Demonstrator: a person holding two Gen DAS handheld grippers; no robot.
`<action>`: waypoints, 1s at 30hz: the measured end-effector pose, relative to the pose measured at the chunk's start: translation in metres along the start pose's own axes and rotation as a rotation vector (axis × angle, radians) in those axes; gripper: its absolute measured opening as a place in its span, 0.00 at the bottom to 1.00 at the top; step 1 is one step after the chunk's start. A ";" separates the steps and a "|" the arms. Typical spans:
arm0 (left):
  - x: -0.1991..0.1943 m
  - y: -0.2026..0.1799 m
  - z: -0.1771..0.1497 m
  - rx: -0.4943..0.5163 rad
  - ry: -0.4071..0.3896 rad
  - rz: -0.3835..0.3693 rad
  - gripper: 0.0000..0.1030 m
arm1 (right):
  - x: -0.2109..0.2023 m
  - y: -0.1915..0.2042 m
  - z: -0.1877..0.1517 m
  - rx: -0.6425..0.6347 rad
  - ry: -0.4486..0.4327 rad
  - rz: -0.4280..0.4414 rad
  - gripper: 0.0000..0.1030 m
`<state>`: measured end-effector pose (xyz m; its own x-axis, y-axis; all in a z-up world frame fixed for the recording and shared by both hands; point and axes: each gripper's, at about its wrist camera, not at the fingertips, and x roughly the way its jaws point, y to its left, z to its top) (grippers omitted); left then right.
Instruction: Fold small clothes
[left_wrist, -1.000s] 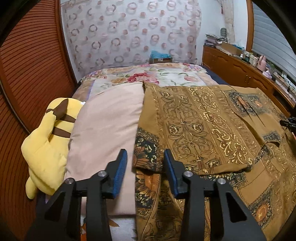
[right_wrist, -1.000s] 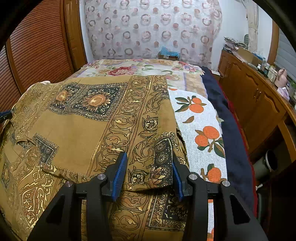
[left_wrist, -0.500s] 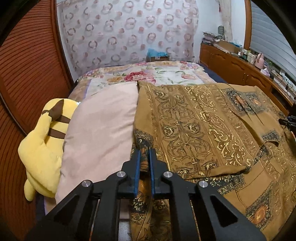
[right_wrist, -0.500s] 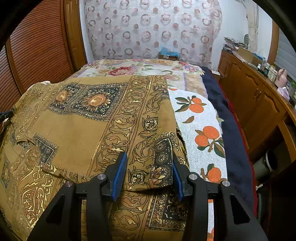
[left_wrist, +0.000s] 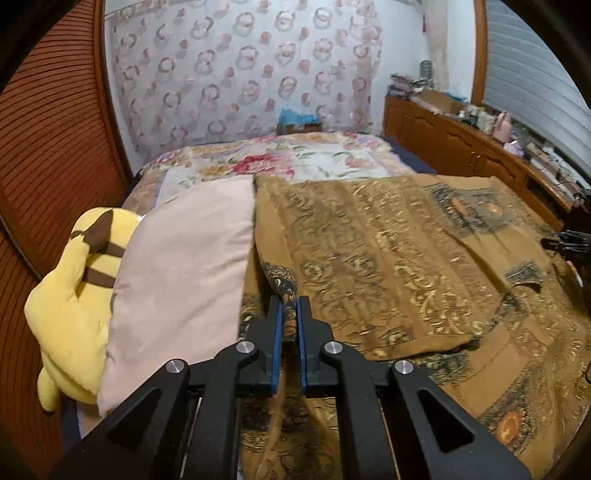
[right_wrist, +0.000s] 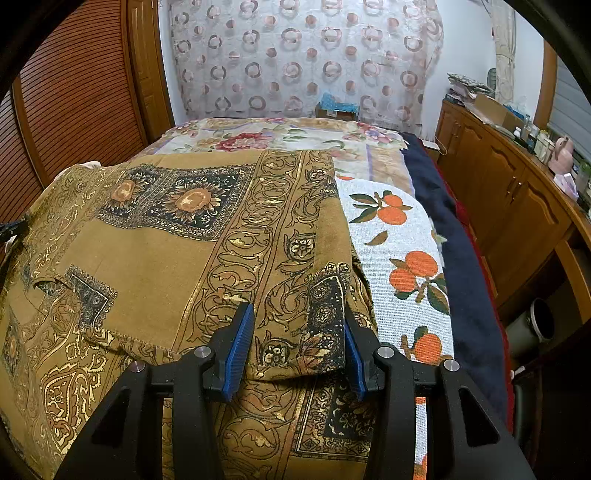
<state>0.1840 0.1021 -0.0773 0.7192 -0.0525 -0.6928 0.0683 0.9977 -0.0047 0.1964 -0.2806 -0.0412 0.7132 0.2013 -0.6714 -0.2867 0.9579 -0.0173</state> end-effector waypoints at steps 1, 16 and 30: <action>-0.002 -0.001 0.001 0.001 -0.003 -0.007 0.07 | 0.000 0.000 0.000 0.000 0.000 -0.001 0.45; -0.047 -0.004 0.013 -0.039 -0.119 -0.062 0.04 | -0.043 0.000 0.014 -0.012 -0.108 0.038 0.04; -0.105 -0.002 -0.018 -0.070 -0.193 -0.083 0.04 | -0.097 -0.007 -0.022 0.024 -0.193 0.085 0.03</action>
<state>0.0960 0.1061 -0.0179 0.8328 -0.1351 -0.5369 0.0895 0.9899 -0.1104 0.1145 -0.3110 0.0077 0.7971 0.3146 -0.5154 -0.3374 0.9399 0.0520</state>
